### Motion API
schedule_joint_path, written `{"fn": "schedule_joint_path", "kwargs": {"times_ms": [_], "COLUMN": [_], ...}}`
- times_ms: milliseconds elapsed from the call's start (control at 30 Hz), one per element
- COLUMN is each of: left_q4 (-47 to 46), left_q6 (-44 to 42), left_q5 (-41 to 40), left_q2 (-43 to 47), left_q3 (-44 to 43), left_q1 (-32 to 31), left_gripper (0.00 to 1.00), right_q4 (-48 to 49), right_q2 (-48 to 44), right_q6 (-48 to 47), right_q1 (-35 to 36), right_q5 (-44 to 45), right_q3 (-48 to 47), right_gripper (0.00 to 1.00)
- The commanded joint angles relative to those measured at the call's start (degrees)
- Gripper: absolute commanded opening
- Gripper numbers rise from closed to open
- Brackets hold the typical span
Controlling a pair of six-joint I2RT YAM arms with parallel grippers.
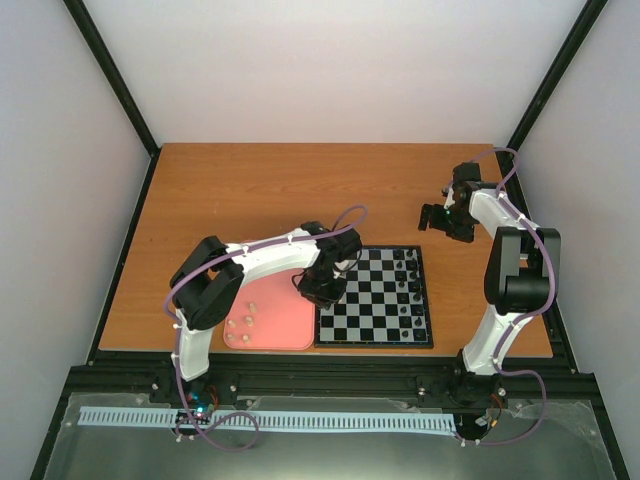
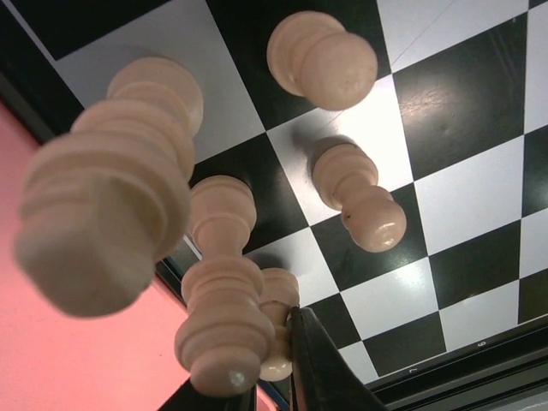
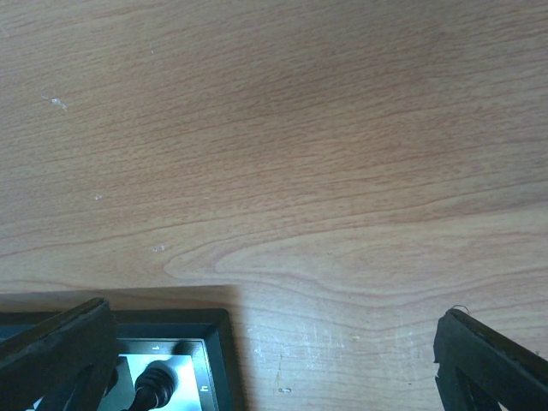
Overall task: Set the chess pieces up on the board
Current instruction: Place the chess piece on the chessboard.
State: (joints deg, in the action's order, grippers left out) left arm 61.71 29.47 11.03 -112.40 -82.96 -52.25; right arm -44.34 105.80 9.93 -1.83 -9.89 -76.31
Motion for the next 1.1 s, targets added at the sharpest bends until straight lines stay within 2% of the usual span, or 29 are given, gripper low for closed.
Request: {"fn": "schedule_joint_path", "kwargs": {"times_ms": [0,233,633,867,933,1000,1067], "left_q4": [0.17,0.11,0.12,1.70,2.92,4.05,5.56], "left_q6": [-1.60,-1.79,-2.40,-3.25,-3.49,-3.69,-3.85], "left_q5": [0.71,0.43,0.43,-0.34,-0.42,-0.96,-2.30], "left_q2": [-0.80,-1.01,-0.37,2.37,3.20,4.64,6.29], "left_q3": [0.26,1.09,-0.38,-3.39,-4.70,-5.63,-6.44], "left_q1": [-0.77,-0.83,-0.81,-0.84,-0.84,-0.84,-0.81], "left_gripper": [0.01,0.06,0.25,0.45,0.52,0.63,0.69], "right_q4": [0.22,0.30,0.07,0.05,-0.05,-0.13,-0.12], "right_q2": [0.63,0.97,1.93,1.99,1.86,1.58,1.31], "right_q6": [0.00,0.11,-0.08,-0.24,-0.34,-0.38,-0.51], "right_q1": [0.47,0.50,0.55,0.51,0.51,0.52,0.51], "right_q5": [-0.02,-0.18,-0.51,-0.67,-0.52,-0.36,-0.21], "right_q3": [-0.05,-0.06,-0.68,-0.76,-0.77,-0.72,-0.62], "right_gripper": [1.00,1.00,1.00,1.00,1.00,1.00,1.00]}}
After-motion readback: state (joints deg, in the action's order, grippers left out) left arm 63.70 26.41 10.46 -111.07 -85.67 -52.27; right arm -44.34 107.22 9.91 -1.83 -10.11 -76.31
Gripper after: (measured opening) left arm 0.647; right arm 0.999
